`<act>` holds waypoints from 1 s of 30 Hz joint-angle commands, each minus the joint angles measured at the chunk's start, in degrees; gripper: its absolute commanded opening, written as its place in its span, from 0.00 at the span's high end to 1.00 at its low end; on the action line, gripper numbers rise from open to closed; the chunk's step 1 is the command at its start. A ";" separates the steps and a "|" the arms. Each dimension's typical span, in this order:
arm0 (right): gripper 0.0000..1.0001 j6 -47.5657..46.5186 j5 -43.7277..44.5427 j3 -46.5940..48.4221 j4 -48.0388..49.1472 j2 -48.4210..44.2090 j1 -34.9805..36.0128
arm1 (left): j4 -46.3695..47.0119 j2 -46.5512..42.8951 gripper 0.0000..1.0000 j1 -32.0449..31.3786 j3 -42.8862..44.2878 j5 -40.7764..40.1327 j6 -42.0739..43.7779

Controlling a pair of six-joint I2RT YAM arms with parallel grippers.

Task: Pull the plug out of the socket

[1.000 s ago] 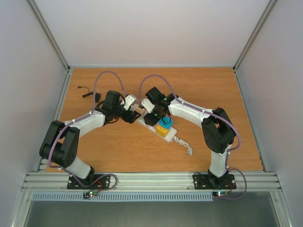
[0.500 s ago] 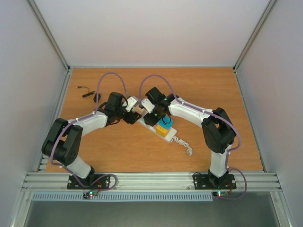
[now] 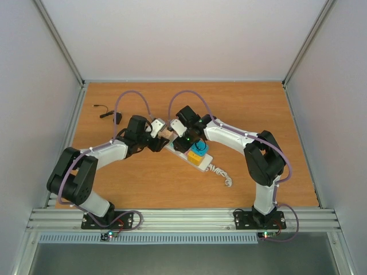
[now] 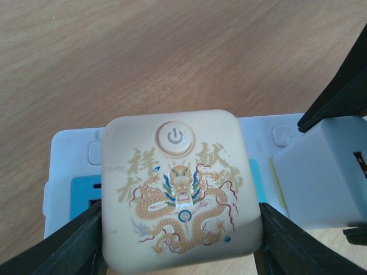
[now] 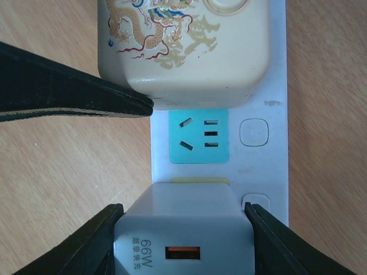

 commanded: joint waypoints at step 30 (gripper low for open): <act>0.60 0.51 -1.23 -1.30 1.27 4.86 0.43 | 7.13 -5.64 0.58 -0.04 -2.61 0.94 1.39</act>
